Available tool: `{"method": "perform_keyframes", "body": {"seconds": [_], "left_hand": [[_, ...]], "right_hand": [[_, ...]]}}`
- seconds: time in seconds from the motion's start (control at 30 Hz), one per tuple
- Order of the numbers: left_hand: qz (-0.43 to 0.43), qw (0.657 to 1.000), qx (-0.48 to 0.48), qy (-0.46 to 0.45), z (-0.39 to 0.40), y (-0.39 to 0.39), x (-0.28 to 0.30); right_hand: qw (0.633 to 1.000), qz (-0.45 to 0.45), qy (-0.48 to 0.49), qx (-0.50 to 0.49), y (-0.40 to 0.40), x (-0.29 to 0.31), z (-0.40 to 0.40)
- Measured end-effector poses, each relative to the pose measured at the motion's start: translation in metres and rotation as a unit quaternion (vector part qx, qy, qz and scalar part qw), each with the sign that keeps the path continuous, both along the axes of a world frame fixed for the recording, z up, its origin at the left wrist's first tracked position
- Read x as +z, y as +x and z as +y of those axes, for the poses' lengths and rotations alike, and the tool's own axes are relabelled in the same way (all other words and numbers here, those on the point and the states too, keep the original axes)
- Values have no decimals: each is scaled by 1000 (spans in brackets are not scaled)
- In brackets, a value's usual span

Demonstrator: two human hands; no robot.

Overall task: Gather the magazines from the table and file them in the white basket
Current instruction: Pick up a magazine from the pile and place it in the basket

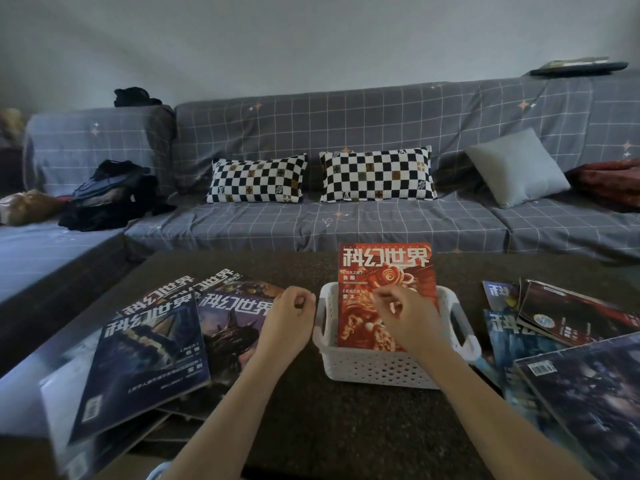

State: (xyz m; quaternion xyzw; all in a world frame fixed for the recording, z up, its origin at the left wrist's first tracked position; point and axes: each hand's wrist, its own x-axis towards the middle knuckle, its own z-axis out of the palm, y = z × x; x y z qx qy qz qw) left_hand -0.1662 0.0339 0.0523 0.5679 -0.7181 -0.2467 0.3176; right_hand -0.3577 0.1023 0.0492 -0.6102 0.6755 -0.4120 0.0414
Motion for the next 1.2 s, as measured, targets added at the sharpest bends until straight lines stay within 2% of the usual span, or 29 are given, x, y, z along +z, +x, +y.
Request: {"method": "perform_keyframes", "body": {"seconds": [0.13,0.2,0.33,0.47,0.57,0.67,0.8,0.9,1.07,1.2], "left_hand": [[3,1000,-4,-8,6,53,9],[-13,1000,26,7,8,80,8],[7,993,118,1,13,137,-6],[-4,987,160,1,12,184,-29],[-16,983,182,26,9,205,-49],[-32,976,213,28,6,216,-64],[-127,961,243,43,-1,230,-79],[-147,952,255,79,-6,239,-85],[-112,933,309,150,-15,251,-79],[25,931,346,113,-11,260,-76]], "right_hand": [[997,-22,-17,71,64,4,-14],[994,-41,-11,105,95,3,-23],[984,-63,46,162,150,-11,-47],[971,-73,117,198,191,-35,-69],[962,-68,169,204,213,-52,-81],[961,-68,180,196,226,-64,-89],[964,-83,175,181,240,-67,-98],[961,-107,192,169,248,-71,-100],[951,-127,244,140,257,-69,-103],[933,-130,303,141,254,-63,-104]]}}
